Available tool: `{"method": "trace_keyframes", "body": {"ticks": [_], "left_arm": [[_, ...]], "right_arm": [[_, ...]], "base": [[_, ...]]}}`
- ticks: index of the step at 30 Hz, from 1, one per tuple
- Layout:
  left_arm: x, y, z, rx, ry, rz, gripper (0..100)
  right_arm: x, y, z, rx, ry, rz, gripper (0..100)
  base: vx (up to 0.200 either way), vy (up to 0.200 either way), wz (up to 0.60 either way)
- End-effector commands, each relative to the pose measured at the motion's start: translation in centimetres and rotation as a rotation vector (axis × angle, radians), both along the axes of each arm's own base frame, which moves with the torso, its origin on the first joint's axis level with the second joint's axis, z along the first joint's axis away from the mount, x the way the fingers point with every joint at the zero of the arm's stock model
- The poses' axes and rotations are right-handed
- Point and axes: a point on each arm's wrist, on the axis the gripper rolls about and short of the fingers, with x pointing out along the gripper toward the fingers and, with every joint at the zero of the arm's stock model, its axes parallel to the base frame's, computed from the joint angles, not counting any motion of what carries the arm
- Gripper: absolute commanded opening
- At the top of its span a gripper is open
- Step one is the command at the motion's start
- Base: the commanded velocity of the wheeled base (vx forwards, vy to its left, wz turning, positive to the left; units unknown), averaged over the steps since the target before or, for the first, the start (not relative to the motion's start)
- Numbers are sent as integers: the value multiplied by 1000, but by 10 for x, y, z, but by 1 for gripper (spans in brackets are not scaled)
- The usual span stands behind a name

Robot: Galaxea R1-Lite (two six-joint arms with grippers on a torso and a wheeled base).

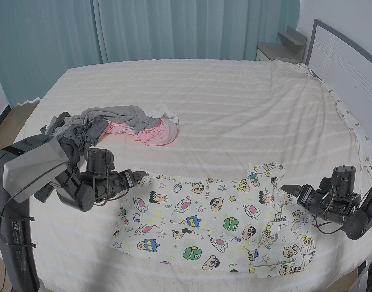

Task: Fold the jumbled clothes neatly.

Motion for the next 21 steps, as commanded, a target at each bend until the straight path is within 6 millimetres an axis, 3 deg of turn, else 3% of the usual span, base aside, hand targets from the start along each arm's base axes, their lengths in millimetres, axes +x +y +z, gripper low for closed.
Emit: {"method": "trace_keyframes", "body": {"ticks": [1, 8, 21], "left_arm": [[25, 6, -9, 60, -17, -68, 100], [28, 7, -20, 121, -21, -102, 100], [27, 2, -23, 108, -19, -136, 100]], "right_arm": [[-1, 3, -2, -2, 6, 10, 100], [2, 3, -8, -5, 24, 10, 100], [4, 1, -8, -4, 21, -1, 100]], "base": [[0, 0, 0], [0, 0, 0], [0, 0, 0]]}}
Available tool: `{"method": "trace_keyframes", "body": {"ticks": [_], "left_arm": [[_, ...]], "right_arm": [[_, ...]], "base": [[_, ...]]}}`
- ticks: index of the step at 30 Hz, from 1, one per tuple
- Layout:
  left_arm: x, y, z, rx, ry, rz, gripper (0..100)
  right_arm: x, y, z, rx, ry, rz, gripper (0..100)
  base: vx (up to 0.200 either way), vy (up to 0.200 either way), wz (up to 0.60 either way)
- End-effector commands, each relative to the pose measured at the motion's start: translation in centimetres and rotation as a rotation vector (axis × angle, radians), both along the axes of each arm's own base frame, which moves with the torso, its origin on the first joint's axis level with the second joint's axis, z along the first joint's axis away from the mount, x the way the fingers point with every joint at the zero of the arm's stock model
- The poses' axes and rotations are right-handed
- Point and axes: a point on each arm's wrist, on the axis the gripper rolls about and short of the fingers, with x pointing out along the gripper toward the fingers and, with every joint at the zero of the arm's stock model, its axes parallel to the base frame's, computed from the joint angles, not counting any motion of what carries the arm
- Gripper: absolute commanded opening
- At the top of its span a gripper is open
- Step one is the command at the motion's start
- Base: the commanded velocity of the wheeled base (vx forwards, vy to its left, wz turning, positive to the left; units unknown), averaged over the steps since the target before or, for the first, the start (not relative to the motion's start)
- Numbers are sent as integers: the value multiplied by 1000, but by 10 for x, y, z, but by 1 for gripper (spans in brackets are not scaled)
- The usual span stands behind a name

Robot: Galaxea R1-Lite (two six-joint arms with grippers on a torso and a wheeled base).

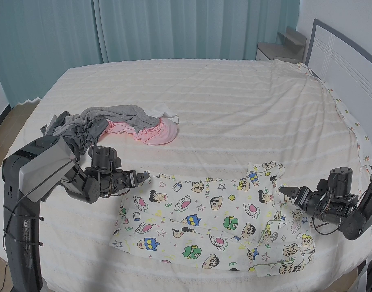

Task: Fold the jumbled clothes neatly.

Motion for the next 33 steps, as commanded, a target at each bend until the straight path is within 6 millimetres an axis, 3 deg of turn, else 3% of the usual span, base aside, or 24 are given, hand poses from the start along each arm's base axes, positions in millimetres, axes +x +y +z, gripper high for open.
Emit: {"method": "trace_keyframes", "body": {"ticks": [1, 14, 15, 25, 29, 33], "left_arm": [[0, -2, -3, -4, 7, -11, 100], [3, -9, -8, -11, 7, -26, 100], [3, -11, -9, -13, 9, -33, 0], [3, -13, -11, -14, 13, -36, 0], [3, -10, -9, -11, 5, -17, 0], [4, -9, -1, -38, -14, 17, 0]], "right_arm": [[0, -1, -1, 0, 2, -2, 100], [7, -8, 0, 14, -8, -27, 100], [12, -10, 1, 22, -15, -34, 100], [42, -29, -13, 19, -14, -87, 100], [79, -38, -23, -39, -21, -74, 100], [98, -42, -29, -71, 9, -67, 100]], "base": [[0, 0, 0], [0, 0, 0], [0, 0, 0], [0, 0, 0], [0, 0, 0], [0, 0, 0]]}}
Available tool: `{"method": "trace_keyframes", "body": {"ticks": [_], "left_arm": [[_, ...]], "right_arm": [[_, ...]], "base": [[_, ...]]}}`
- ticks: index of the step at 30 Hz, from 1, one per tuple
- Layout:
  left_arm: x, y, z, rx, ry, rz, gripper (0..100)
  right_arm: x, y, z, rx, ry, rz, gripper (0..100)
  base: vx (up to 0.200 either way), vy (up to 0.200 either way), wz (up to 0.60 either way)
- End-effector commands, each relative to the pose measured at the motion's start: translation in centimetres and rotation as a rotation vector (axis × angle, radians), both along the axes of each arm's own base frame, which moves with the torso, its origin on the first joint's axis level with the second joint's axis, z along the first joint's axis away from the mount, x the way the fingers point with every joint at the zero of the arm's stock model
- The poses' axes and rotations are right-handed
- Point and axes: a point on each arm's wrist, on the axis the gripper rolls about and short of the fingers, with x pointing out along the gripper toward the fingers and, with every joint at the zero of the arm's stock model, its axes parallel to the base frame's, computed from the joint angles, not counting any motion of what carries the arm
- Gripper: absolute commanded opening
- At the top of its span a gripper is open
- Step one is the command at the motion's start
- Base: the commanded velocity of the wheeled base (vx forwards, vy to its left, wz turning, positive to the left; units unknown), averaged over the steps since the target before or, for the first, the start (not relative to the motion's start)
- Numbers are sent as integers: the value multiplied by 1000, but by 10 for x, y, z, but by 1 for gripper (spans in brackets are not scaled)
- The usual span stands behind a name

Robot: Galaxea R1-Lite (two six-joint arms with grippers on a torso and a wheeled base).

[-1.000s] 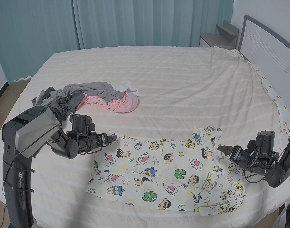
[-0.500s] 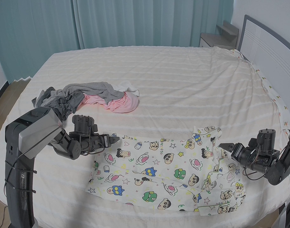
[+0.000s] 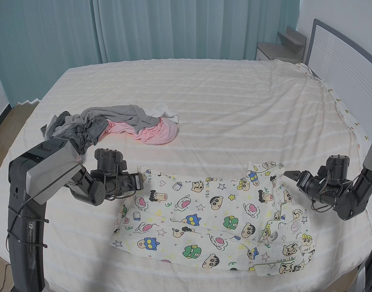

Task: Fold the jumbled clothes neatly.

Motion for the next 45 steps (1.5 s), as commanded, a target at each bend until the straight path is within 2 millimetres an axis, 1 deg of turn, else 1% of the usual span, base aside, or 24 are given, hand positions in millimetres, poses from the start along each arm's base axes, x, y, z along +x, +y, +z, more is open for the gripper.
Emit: {"method": "trace_keyframes", "body": {"ticks": [1, 5, 6, 8, 11, 15, 20, 24, 29, 36, 42, 43, 45], "left_arm": [[2, 2, 15, -41, -38, 64, 0], [4, 3, 17, -38, -55, 116, 0], [4, 3, 17, -37, -57, 118, 0], [5, 3, 17, -26, -62, 138, 0], [5, 4, 18, -24, -67, 148, 0], [5, 3, 18, -24, -67, 146, 0], [5, 3, 17, -23, -64, 148, 0], [5, 5, 17, -21, -63, 150, 0], [6, 8, 17, -14, -70, 169, 0], [6, 11, 17, -10, -68, 180, 0], [7, 13, 18, -7, -75, 182, 0], [7, 13, 18, -7, -75, 182, 0], [8, 16, 18, -8, -83, 189, 0]], "right_arm": [[43, -9, -24, -46, 54, 5, 100], [67, -6, -36, -66, 55, 36, 100], [68, -6, -37, -69, 54, 40, 100], [81, -6, -45, -105, 38, 62, 100], [90, -3, -52, -122, 31, 80, 100], [100, 2, -53, -133, 26, 100, 100], [100, 7, -48, -137, 14, 137, 100], [96, 14, -40, -158, -4, 169, 100], [94, 20, -38, -178, -38, 209, 100], [97, 25, -49, -180, -28, 231, 100], [97, 28, -52, -200, -24, 251, 100], [97, 28, -52, -200, -24, 251, 0], [97, 28, -53, -208, -28, 255, 0]], "base": [[0, 0, 0], [0, 0, 0], [0, 0, 0], [0, 0, 0], [0, 0, 0], [0, 0, 0], [0, 0, 0], [0, 0, 0], [0, 0, 0], [0, 0, 0], [0, 0, 0], [0, 0, 0], [0, 0, 0]]}}
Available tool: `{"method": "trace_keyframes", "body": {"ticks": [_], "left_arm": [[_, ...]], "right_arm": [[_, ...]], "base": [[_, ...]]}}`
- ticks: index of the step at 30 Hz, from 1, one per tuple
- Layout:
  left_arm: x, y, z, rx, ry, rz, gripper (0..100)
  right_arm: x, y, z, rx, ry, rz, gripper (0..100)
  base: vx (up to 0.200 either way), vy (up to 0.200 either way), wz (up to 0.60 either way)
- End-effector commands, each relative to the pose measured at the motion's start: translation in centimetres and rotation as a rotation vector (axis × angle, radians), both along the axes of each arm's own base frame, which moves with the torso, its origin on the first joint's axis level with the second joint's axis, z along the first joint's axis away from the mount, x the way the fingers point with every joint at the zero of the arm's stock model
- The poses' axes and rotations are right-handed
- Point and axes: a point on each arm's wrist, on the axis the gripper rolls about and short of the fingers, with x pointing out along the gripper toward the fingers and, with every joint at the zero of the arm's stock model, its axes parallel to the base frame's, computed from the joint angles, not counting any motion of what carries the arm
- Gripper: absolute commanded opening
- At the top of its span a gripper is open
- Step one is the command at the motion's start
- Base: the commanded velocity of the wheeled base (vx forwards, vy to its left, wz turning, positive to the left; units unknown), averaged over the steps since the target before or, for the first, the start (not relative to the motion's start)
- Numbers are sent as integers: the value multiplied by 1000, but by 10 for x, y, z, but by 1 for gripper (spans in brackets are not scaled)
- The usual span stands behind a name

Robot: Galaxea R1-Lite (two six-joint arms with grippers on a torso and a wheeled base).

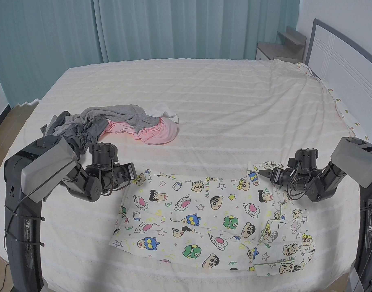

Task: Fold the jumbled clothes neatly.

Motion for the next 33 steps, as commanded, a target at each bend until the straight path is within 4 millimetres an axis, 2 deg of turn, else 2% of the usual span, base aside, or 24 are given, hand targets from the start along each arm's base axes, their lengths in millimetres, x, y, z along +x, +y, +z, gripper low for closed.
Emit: {"method": "trace_keyframes", "body": {"ticks": [1, 7, 13, 24, 25, 33], "left_arm": [[1, 5, -1, 4, -3, 8, 0], [2, 8, -1, 23, -1, 2, 0], [1, 7, -3, 100, -12, -49, 0], [-1, 2, -4, 101, -7, -70, 0], [-1, 2, -3, 100, -10, -70, 100], [-1, 2, -1, 98, -18, -75, 100]], "right_arm": [[0, 0, -2, -5, -2, 2, 0], [-3, -1, 4, -14, -44, 4, 0], [-19, 4, 4, -13, -97, 7, 0], [-44, 20, -1, 26, -145, 18, 0], [-45, 23, 3, 47, -165, 4, 0], [-50, 24, 5, 56, -157, 2, 0]], "base": [[0, 0, 0], [0, 0, 0], [0, 0, 0], [0, 0, 0], [0, 0, 0], [0, 0, 0]]}}
